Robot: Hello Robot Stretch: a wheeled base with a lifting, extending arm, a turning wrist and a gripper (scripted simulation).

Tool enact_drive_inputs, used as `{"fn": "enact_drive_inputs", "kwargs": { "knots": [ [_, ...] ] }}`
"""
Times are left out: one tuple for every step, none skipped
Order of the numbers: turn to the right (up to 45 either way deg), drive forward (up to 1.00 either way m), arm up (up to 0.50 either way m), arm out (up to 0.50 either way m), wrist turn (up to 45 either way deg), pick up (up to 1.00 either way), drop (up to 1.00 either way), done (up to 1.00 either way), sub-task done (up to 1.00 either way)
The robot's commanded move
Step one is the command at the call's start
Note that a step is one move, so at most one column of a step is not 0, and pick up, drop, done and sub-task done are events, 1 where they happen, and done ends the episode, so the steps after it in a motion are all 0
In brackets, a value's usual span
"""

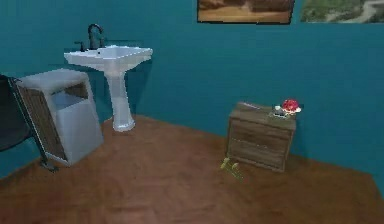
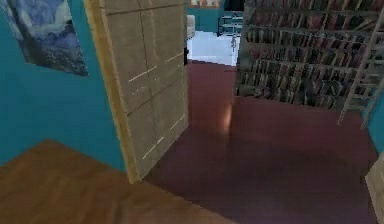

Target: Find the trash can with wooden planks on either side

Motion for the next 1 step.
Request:
{"fn": "enact_drive_inputs", "kwargs": {
  "knots": [
    [0.0,0.35,0.00,0.00,0.0,0.00,0.00,0.00,0.00]
  ]
}}
